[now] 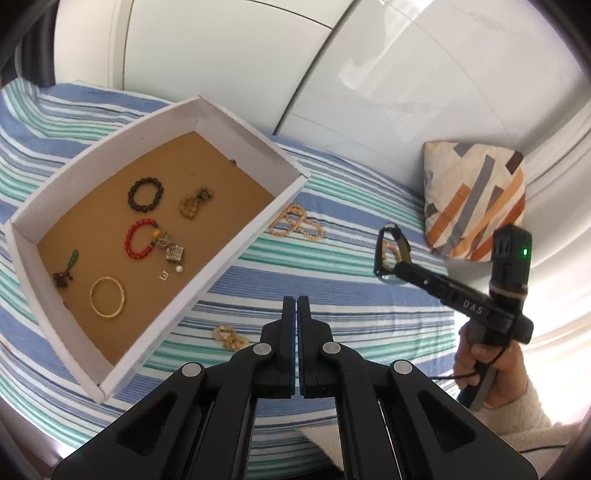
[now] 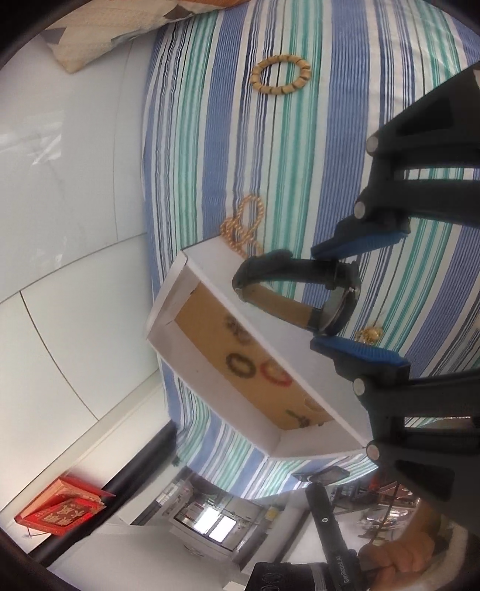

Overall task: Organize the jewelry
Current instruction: 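Carry the gold chain and watch into the white tray and open both tools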

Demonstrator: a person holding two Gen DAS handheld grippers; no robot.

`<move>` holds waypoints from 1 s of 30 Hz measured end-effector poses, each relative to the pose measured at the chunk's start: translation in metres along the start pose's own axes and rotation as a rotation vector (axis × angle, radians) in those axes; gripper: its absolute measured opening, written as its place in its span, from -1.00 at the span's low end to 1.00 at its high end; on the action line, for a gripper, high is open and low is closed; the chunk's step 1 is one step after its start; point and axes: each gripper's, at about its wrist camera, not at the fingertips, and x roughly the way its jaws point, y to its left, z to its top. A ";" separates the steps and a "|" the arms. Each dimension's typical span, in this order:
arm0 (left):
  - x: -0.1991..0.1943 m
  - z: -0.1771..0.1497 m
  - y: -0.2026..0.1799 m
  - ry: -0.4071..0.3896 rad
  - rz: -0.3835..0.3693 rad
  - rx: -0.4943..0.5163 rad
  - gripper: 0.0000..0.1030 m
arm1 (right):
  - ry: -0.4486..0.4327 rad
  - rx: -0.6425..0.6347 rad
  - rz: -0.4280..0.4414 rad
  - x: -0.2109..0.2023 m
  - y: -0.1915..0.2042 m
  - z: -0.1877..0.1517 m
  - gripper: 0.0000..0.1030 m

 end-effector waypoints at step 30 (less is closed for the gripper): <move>0.141 -0.079 0.047 0.162 0.109 0.009 -0.86 | 0.055 0.059 0.001 0.026 -0.012 -0.032 -0.16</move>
